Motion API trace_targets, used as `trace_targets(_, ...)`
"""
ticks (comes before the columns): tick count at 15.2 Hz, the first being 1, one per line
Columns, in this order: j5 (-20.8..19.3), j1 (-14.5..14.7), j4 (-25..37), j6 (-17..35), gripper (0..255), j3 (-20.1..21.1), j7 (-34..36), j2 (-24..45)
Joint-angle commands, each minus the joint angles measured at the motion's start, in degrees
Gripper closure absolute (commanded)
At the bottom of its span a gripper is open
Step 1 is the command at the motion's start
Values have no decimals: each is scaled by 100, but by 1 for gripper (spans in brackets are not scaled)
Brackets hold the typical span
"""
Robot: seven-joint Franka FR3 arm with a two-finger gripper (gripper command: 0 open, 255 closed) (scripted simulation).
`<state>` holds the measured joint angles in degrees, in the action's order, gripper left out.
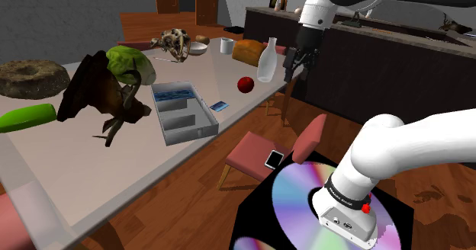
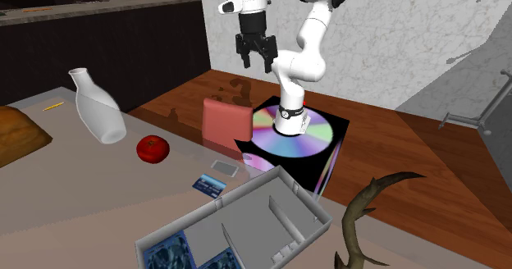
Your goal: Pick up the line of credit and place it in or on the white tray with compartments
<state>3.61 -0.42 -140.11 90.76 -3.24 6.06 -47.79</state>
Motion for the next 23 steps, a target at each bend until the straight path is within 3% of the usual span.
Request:
trace_targets(1,0,0,0,0,0,0,0,0)
trace_targets(11,1200,-261,908,898,0,471,2288,2410)
trace_targets(23,2456,-483,2411,1712,0,414,4396,5160)
